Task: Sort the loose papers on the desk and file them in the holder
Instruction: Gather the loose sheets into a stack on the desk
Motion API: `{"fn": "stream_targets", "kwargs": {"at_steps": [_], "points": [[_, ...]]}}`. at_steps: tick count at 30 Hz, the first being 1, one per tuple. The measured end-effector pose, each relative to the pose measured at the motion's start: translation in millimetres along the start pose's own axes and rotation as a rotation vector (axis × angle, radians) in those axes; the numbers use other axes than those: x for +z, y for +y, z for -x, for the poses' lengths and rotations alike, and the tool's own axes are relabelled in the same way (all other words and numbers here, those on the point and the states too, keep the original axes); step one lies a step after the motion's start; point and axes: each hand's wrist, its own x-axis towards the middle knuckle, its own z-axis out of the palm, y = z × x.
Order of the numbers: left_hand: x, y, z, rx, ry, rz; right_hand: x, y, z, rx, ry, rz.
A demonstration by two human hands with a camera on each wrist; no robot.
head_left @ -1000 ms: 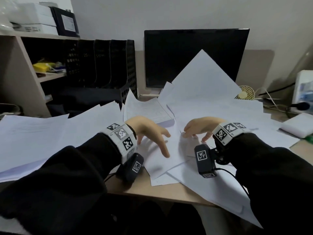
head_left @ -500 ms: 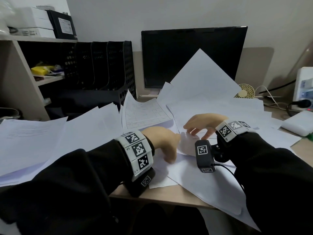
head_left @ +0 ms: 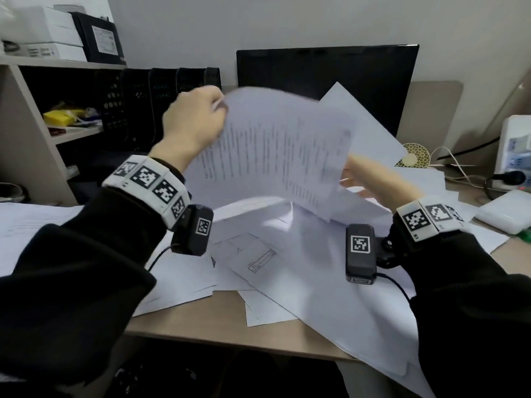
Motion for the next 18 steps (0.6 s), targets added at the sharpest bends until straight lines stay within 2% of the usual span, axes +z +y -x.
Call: {"fn": "stream_targets", "kwargs": {"at_steps": [2,5,9,13,18], "points": [[-5,-14,-5,-0.052,0.059,0.094,4,0,-1,-0.041,-0.023,-0.011],[-8,-28,-7,-0.129,0.054,0.209,13,3,-5,-0.103,-0.043,-0.063],[-9,-39,-2,-0.293,-0.088,0.422,24,4,-10,-0.166,-0.021,-0.253],[-8,-47,8,-0.432,-0.179,0.510,33,2,-11,-0.179,-0.042,-0.432],[-16,-59,25,-0.519,-0.208,0.583,56,-8,-13,-0.241,-0.089,-0.359]]}}
